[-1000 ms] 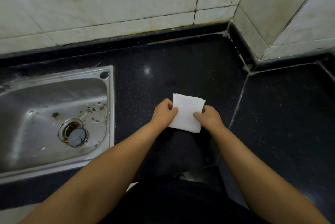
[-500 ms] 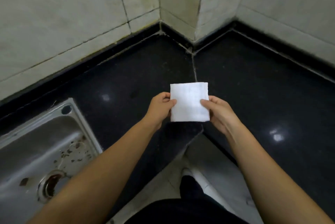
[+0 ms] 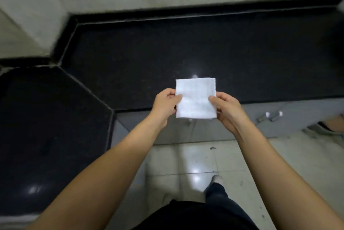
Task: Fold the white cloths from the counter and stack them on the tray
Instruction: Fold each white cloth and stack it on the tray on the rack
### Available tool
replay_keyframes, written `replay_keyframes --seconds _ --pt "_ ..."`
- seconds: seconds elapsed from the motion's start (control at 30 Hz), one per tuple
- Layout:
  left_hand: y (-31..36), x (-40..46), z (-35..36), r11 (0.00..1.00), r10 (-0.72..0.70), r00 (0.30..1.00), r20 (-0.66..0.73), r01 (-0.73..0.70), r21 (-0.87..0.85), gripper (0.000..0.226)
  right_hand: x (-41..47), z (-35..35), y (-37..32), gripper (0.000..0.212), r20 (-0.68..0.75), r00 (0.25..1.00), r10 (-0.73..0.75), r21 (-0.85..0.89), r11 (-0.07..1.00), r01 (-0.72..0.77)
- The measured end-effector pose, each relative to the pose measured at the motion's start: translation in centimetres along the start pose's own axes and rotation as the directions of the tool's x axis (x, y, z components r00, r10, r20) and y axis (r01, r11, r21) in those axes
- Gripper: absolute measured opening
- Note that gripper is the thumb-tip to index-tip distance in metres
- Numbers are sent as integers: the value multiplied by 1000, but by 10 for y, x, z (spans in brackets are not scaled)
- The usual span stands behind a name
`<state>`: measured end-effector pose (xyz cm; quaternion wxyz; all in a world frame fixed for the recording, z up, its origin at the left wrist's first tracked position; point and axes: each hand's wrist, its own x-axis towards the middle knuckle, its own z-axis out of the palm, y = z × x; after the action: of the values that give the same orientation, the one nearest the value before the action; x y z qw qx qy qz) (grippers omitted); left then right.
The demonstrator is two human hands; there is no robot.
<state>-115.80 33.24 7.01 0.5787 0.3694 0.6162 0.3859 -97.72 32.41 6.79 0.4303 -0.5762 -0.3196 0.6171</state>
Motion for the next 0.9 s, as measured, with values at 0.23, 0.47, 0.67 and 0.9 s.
replay_keyframes --seconds 0.23,0.47,0.67,0.9 --pt "8 -16 234 980 35 931 364 -104 172 13 -61 -219 -13 15 -352 935 -46 125 988 96" --pt "2 -60 457 975 9 835 551 -129 179 8 -119 -420 -37 16 -550 834 -49 131 981 144" --pt "15 -67 576 976 -17 787 617 -121 180 7 -116 -525 -59 16 -656 755 -20 177 968 179" --pt "57 -14 710 980 31 778 628 -146 132 11 -55 -644 -120 16 -681 725 -102 114 963 242"
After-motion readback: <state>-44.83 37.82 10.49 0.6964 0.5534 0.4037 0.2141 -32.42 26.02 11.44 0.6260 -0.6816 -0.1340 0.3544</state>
